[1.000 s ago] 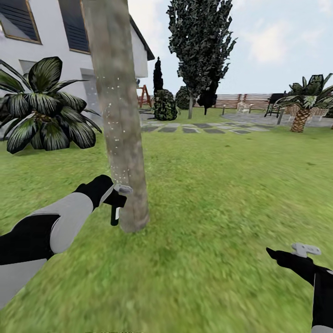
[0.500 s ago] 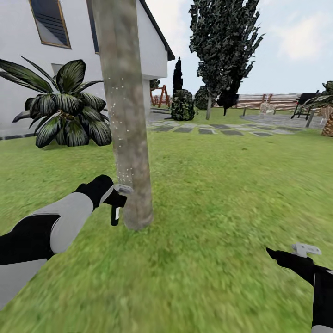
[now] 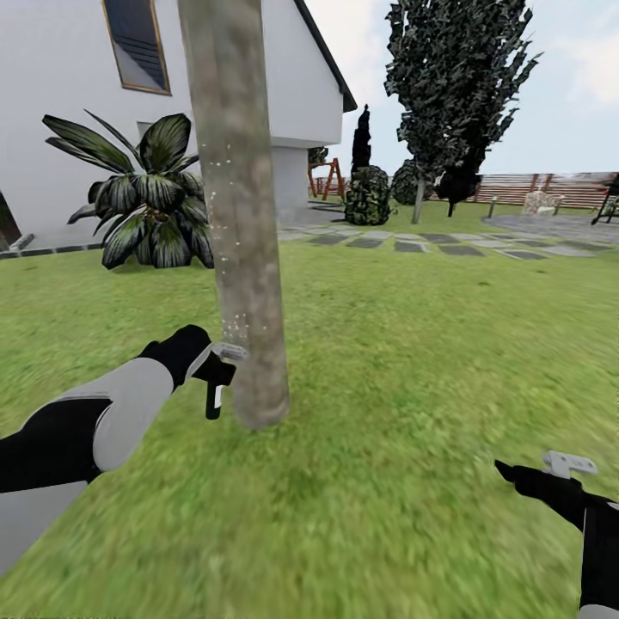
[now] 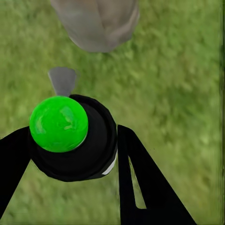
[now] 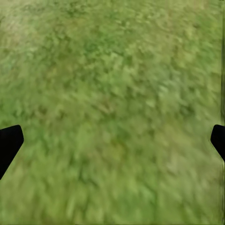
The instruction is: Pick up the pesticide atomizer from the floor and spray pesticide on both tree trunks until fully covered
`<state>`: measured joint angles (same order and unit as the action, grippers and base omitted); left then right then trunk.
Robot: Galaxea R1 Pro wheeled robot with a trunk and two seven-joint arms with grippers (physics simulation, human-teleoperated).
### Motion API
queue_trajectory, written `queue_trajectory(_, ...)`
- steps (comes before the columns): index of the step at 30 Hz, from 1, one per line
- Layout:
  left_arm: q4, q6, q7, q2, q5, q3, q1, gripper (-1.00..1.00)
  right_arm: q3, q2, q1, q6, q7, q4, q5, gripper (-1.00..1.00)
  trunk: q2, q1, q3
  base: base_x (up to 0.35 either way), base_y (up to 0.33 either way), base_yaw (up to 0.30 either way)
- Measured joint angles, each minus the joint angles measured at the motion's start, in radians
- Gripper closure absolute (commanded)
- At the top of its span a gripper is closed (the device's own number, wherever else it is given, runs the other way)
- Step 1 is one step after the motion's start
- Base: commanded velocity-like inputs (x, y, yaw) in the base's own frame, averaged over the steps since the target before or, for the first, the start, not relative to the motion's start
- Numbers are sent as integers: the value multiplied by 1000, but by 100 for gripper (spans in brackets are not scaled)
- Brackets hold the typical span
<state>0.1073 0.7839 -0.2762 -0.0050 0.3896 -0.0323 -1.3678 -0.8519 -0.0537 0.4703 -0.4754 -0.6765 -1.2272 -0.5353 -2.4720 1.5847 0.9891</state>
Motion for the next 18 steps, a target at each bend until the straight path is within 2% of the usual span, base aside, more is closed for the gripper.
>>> queue_trajectory(8, 0, 0, 0, 0, 0, 0, 1, 100, 0, 0, -1, 0, 0, 0, 0, -100, 0, 0, 0, 0, -321, 24)
queue_trajectory(18, 0, 0, 0, 0, 0, 0, 0, 100, 0, 0, -1, 0, 0, 0, 0, -100, 0, 0, 0, 0, -322, 241)
